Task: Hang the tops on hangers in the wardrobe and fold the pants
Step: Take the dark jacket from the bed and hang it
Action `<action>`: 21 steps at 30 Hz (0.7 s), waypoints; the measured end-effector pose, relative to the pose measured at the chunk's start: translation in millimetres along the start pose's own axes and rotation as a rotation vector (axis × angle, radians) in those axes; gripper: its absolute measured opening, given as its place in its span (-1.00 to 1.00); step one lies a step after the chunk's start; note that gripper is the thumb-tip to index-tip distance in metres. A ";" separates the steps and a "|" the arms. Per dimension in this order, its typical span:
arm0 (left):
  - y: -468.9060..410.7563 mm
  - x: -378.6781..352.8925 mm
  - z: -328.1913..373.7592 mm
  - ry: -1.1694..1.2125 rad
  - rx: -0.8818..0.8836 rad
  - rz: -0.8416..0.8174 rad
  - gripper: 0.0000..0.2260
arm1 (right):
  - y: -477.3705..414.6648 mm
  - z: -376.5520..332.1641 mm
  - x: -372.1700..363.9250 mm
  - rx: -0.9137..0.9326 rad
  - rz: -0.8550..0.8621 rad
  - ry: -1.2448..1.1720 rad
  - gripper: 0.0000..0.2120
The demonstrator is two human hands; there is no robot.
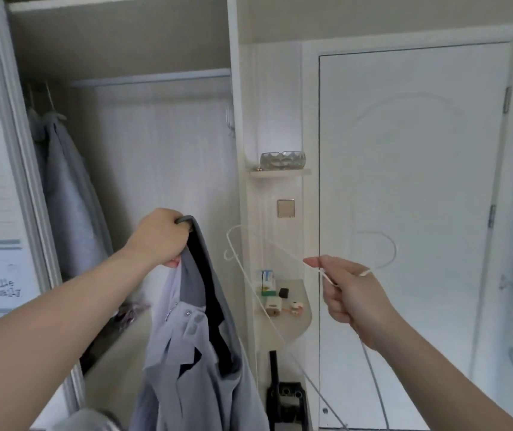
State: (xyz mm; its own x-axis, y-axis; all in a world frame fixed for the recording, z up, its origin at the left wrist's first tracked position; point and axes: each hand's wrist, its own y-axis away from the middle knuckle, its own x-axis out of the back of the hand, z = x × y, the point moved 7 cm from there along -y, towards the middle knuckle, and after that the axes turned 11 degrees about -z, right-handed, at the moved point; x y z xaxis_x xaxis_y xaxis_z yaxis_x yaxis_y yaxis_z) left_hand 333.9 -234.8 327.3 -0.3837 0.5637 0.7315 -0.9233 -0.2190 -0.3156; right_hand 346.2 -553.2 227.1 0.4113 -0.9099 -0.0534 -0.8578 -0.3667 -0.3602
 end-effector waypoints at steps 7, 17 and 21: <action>77.9 -73.1 -15.4 -0.036 0.031 -0.067 -0.73 | 152.7 14.8 -11.6 -0.034 -0.055 0.061 -0.65; 169.0 -166.0 -37.2 0.116 0.066 -0.212 -0.87 | 249.2 69.6 -17.9 -0.138 0.073 0.249 -0.71; 188.5 -176.9 -26.7 0.077 -0.004 -0.222 -0.87 | 256.5 75.6 -12.5 -0.155 0.053 0.342 -0.70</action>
State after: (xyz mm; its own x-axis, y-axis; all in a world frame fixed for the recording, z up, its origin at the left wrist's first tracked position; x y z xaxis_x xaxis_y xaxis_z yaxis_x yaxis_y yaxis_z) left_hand 228.2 -354.5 122.3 -0.1681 0.6569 0.7350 -0.9848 -0.0797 -0.1541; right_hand 144.4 -621.3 65.0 0.2612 -0.9308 0.2555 -0.9224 -0.3188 -0.2182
